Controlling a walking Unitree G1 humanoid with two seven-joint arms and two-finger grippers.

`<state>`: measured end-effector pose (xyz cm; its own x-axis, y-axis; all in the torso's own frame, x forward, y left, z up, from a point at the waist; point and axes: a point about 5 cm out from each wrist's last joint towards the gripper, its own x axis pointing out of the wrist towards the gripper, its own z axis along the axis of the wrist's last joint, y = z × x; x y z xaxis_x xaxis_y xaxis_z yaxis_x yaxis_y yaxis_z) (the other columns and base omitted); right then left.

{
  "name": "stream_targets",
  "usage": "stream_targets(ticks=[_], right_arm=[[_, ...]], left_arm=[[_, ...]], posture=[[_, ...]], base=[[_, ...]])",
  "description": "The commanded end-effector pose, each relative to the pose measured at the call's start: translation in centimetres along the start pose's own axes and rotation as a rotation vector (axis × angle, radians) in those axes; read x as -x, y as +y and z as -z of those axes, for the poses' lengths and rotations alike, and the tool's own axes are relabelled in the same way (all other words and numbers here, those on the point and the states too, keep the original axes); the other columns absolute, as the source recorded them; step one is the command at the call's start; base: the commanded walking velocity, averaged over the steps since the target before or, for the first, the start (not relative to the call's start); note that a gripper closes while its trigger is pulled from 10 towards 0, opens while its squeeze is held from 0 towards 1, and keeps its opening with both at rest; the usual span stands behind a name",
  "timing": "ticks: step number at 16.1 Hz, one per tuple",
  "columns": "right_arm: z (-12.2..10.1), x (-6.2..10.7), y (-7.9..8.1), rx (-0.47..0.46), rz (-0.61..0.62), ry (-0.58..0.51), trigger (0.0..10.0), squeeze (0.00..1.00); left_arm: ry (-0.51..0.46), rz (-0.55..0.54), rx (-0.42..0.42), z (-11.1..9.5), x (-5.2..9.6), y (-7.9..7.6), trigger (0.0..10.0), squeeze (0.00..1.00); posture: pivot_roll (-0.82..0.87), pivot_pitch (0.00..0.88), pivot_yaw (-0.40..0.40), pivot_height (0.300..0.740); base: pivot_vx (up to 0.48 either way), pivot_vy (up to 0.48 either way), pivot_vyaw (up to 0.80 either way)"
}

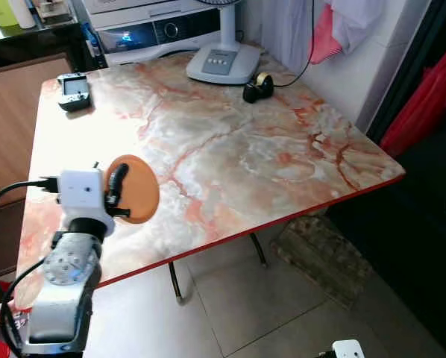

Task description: Restocking fridge

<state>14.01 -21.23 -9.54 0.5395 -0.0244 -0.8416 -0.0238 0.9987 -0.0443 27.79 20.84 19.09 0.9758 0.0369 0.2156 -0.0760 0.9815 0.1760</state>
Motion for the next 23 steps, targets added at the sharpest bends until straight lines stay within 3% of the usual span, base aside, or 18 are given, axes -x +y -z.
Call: stream_targets(ticks=[1, 7, 15, 23], right_arm=[[0.42, 0.05, 0.09, -0.028, 0.017, 0.017, 10.0, 0.0], [0.45, 0.01, -0.04, -0.029, 0.028, 0.037, 10.0, 0.0], [0.45, -0.01, 0.07, -0.026, 0.026, 0.042, 10.0, 0.0], [0.46, -0.02, 0.15, -0.025, 0.021, 0.044, 10.0, 0.0]], left_arm=[[-0.036, -0.006, -0.038, -0.9, -0.12, -0.02, 10.0, 0.0], [-0.038, -0.027, -0.04, -0.97, -0.6, -0.14, 10.0, 0.0], [-0.033, -0.028, -0.042, -0.85, -0.74, -0.59, 10.0, 0.0], [-0.023, -0.033, -0.027, -0.72, -0.82, -0.59, 10.0, 0.0]], posture=[[-0.04, 0.099, 0.048, 0.74], [-0.04, 0.107, 0.049, 0.74], [-0.05, 0.11, 0.047, 0.74], [-0.04, 0.099, 0.05, 0.74]], base=[[0.0, 0.0, 0.0], [0.0, 0.0, -0.75], [0.0, 0.0, -0.1], [0.0, 0.04, -0.8]])
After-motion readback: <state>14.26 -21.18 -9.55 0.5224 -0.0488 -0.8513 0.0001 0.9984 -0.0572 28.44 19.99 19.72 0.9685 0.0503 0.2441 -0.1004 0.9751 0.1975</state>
